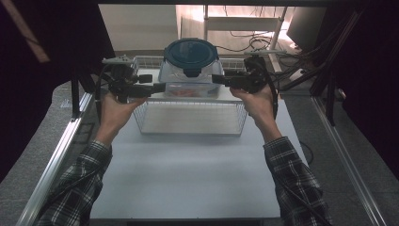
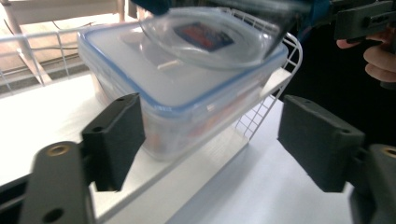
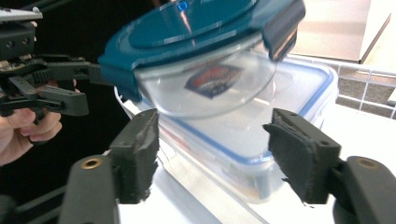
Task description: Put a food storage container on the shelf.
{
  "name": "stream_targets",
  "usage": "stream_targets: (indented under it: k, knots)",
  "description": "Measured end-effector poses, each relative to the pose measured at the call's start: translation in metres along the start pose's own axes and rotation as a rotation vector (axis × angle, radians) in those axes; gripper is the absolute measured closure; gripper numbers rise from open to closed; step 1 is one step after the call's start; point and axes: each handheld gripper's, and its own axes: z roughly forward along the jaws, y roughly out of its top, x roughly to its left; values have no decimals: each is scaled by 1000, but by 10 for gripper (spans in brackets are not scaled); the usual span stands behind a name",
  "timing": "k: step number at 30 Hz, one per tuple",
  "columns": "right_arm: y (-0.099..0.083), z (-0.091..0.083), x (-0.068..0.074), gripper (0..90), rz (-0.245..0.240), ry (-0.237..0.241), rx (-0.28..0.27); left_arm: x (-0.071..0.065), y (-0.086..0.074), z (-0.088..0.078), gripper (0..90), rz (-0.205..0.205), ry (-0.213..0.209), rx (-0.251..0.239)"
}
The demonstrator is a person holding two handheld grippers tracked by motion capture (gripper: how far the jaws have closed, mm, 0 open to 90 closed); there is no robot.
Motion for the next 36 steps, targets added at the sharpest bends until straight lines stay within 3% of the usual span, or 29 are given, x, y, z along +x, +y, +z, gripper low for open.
stream_targets:
  k: [7, 11, 15, 18, 30, 36]
  knots:
    - [-16, -1, 6, 192, -41, -14, 13, -9, -16, -4, 203, 10, -46, -24]
    - [-23, -4, 11, 147, -66, -18, 15, -16, -23, -6, 168, 26, -89, -7]
    - [-30, -8, 17, 102, -89, -17, 28, -29, -31, -4, 123, 86, -65, 38]
    - [-36, -10, 23, 77, -119, -14, 38, -38, -38, -2, 82, 106, -56, 69]
    - [-58, -19, 38, 35, -184, -3, 51, -56, -64, -5, 44, 89, -99, 65]
    - [-70, -22, 48, 14, -252, -12, 83, -61, -75, -7, 31, 92, -98, 64]
